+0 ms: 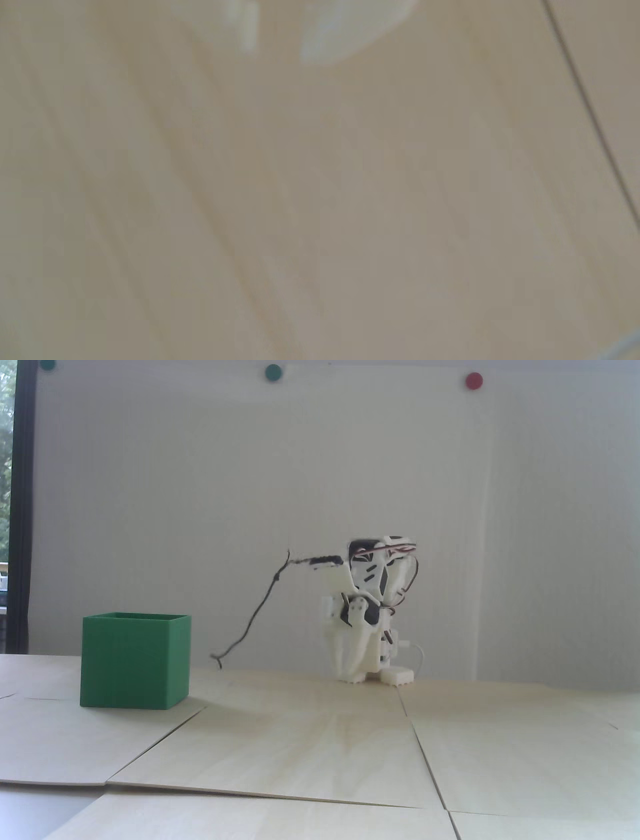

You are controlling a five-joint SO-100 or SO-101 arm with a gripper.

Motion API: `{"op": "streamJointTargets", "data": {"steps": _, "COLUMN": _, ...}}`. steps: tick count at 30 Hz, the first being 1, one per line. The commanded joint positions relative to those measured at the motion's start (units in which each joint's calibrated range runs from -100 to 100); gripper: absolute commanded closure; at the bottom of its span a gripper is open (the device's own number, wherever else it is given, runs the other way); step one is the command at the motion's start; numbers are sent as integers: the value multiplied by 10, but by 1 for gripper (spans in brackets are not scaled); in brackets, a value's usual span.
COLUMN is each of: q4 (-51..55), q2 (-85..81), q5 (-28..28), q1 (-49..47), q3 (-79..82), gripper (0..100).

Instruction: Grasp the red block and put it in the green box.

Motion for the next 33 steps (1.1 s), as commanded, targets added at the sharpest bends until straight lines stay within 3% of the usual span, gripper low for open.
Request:
{"op": "streamJointTargets", "data": {"steps": 1, "q4": 1, "q2": -172, "q5": -33, "q1": -13, "q3": 147, "gripper": 98}}
{"op": "streamJointTargets", "data": {"steps": 3, "q4": 17, "q2": -206, "q5": -33, "q1": -13, "q3": 169, "gripper": 98}}
{"op": "streamJointTargets", "data": {"steps": 8, "q4": 193, "q2": -302, "q5": -30, "q1": -31, "q3": 169, "gripper": 98}}
{"op": "streamJointTargets", "data": {"steps": 13, "q4": 296, "q2": -356, "q5": -30, "q1": -32, "q3": 169, "gripper": 98}}
{"op": "streamJointTargets", "data": {"steps": 33, "q4": 299, "q2": -372, "q5": -32, "q1": -28, "q3": 169, "gripper": 98}}
